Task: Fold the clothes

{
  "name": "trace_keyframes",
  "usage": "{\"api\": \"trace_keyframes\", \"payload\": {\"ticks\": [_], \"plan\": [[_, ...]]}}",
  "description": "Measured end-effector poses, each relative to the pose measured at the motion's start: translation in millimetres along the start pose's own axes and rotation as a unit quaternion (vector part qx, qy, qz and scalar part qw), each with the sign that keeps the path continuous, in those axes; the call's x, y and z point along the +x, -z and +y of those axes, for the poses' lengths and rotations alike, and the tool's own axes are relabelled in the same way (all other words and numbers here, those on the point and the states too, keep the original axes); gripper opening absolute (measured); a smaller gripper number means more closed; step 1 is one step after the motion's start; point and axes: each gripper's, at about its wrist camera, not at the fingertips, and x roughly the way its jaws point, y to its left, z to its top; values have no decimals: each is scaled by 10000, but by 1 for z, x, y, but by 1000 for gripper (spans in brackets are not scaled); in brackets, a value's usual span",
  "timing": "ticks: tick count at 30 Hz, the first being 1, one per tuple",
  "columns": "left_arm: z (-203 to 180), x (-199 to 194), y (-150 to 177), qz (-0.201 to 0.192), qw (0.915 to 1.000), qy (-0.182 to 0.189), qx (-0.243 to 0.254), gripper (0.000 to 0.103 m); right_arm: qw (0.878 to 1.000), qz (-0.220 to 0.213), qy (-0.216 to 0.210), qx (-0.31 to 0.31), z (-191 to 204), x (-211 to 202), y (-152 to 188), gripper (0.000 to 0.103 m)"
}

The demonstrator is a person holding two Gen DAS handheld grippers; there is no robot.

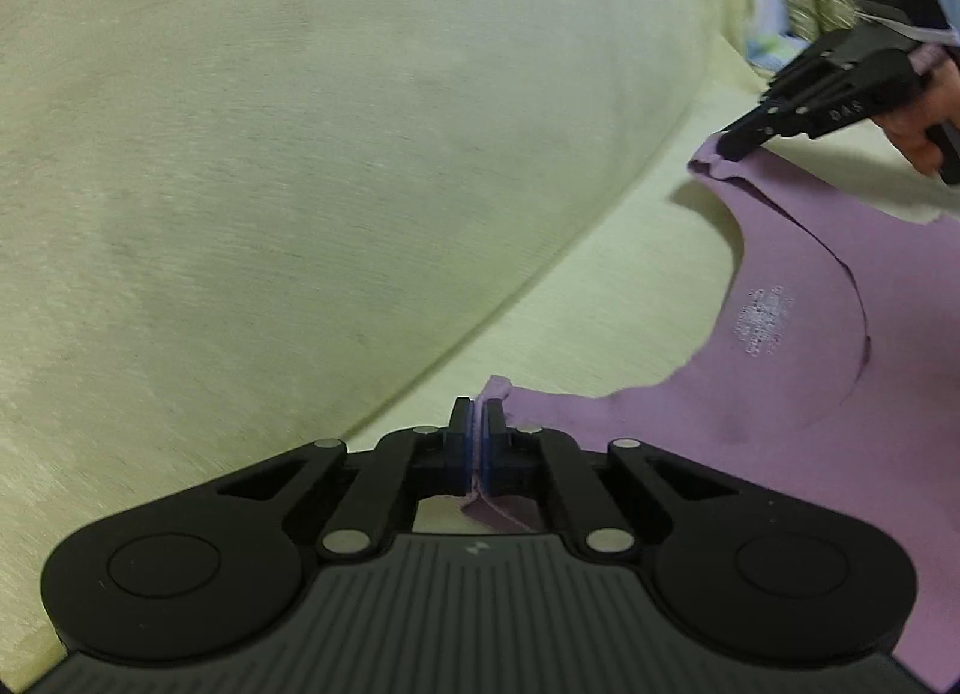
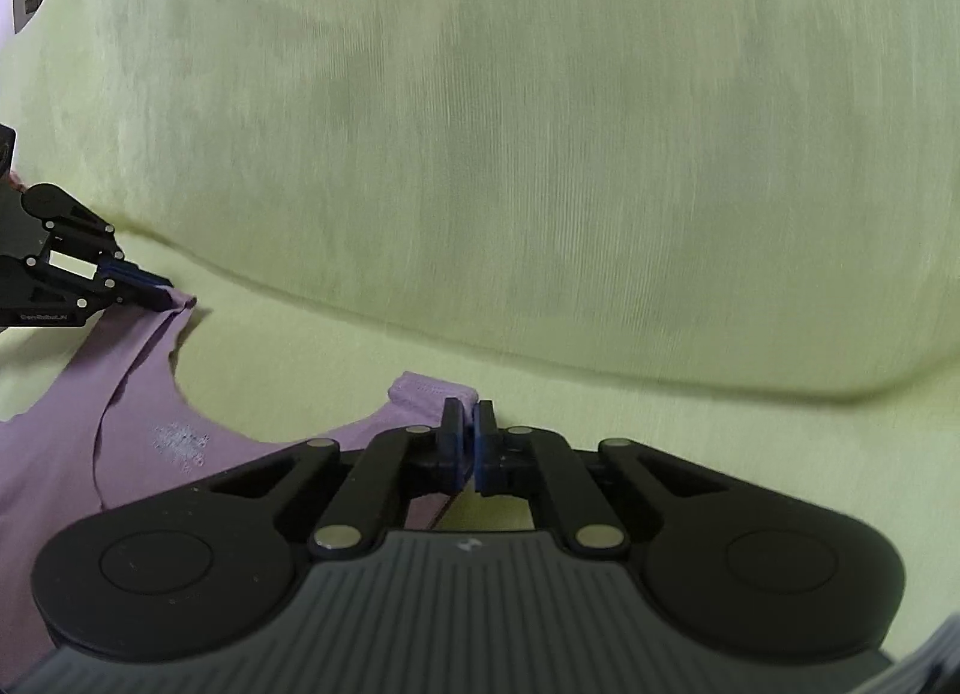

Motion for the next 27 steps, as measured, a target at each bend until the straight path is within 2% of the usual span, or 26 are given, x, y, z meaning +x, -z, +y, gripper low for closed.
{"api": "trace_keyframes", "payload": {"ticks": [3, 5, 6, 7, 8, 9, 10, 14, 17, 22, 25, 27], "plan": [[10, 12, 0, 149, 9990, 49, -423, 0, 9998, 20, 173, -12, 1, 12, -4, 1], [9, 16, 2, 190, 9989, -15, -427, 2, 9994, 205, 260, -94, 2, 23, 1, 3], [8, 18, 3, 196, 9989, -59, -418, 9, 9991, 291, 283, -123, 2, 27, 4, 4], [7, 18, 4, 170, 9988, -149, -444, 19, 9987, 314, 367, -151, 3, 29, 8, 13], [7, 16, 3, 141, 9985, -214, -479, 24, 9985, 217, 487, -130, 3, 26, 11, 27], [9, 13, 3, 89, 9981, -300, -540, 37, 9985, 145, 524, -39, 1, 22, 11, 31], [11, 7, 3, 19, 9972, -416, -614, 43, 9984, 60, 549, 81, -1, 16, 11, 31], [23, -20, 6, -223, 9932, -571, -985, 44, 9977, -210, 523, 390, -1, -15, 9, 35], [20, -41, 14, -282, 9912, -564, -1166, 44, 9968, -311, 446, 593, 12, -53, 17, 37], [-10, -45, 23, -57, 9967, -169, -787, 44, 9954, -373, 280, 842, 45, -108, 46, 49], [-28, -34, 22, -14, 9984, 163, -534, 44, 9953, -298, 180, 898, 59, -136, 65, 51], [-30, -26, 19, -16, 9982, 239, -549, 44, 9946, -264, 135, 991, 69, -150, 79, 51]]}}
